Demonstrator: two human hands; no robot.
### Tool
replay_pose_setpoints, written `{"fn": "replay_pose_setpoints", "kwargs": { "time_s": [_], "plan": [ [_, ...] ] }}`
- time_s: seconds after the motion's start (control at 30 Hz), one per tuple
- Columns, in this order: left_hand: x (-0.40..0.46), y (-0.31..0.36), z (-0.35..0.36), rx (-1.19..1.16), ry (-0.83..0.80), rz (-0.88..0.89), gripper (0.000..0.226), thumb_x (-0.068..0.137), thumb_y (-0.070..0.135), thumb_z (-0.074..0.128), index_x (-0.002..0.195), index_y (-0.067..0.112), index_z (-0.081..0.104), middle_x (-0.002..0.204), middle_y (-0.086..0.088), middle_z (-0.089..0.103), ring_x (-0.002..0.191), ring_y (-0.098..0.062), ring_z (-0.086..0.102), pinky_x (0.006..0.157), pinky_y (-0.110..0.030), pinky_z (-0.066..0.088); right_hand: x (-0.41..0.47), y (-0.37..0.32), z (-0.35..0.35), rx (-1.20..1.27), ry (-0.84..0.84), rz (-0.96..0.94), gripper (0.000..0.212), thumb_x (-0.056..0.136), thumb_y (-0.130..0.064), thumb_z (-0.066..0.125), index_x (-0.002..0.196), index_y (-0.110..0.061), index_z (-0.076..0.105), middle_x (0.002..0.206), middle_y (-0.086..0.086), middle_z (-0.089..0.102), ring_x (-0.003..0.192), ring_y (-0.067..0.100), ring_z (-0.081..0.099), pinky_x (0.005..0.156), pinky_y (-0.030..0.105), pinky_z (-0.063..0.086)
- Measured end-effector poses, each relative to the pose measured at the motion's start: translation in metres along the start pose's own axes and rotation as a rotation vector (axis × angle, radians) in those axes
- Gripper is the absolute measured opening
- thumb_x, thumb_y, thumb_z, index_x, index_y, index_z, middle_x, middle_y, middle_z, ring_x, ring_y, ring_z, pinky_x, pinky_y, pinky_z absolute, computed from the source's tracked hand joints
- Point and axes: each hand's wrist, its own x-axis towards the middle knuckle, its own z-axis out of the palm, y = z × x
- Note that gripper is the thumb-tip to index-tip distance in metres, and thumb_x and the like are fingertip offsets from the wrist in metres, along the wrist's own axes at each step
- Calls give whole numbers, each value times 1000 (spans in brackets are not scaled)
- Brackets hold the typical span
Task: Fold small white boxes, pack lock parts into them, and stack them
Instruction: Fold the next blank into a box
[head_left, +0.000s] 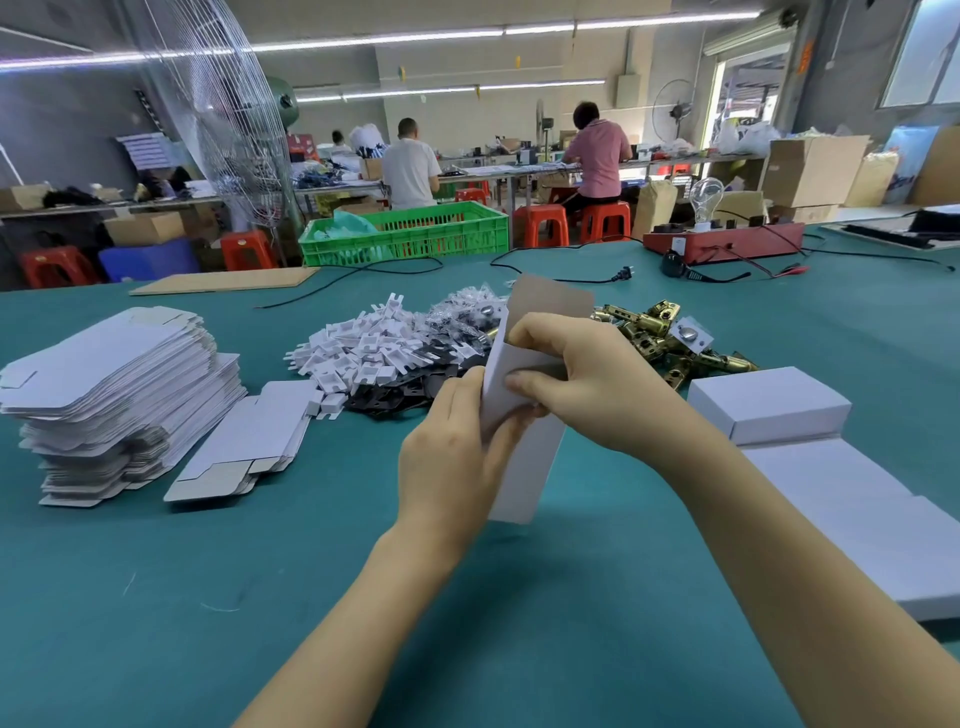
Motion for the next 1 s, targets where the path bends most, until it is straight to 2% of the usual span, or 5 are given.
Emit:
{"fn": "replay_pose_setpoints", "kwargs": {
  "time_s": [0.37,0.57,0.7,0.77,1.0],
  "plan": [
    [8,-8,-2,-421,-103,-198,18,95,32,61,91,32,43,82,14,59,70,3,55,54,-15,39,0,-3,8,43,95,-94,17,85,-3,64,102,-8,62,90,-1,63,81,13,57,73,32,49],
    [9,1,-7,-725,-42,-377,27,83,47,57,96,24,52,92,7,65,81,-6,60,76,-33,50,0,0,25,109,837,-34,15,94,-21,57,95,-6,59,91,4,58,85,18,57,66,28,46],
    [7,11,-6,-844,-55,-367,25,86,44,60,96,21,53,93,2,67,84,-10,61,79,-39,52,2,4,40,468,609,299,44,103,-42,29,80,-12,51,82,2,57,84,22,53,80,45,44],
    [3,16,-2,-885,-77,-342,22,90,41,61,96,21,54,88,5,67,83,-11,62,77,-36,53,-1,5,48,664,580,437,51,100,-54,24,88,-22,62,88,-4,68,89,14,62,83,34,50],
    [0,18,4,-923,-97,-240,16,90,37,52,97,22,55,80,14,61,76,-8,55,70,-25,48,-3,7,54,698,759,349,59,86,-64,20,100,-26,63,102,0,69,102,16,63,95,40,48]
  ]
}}
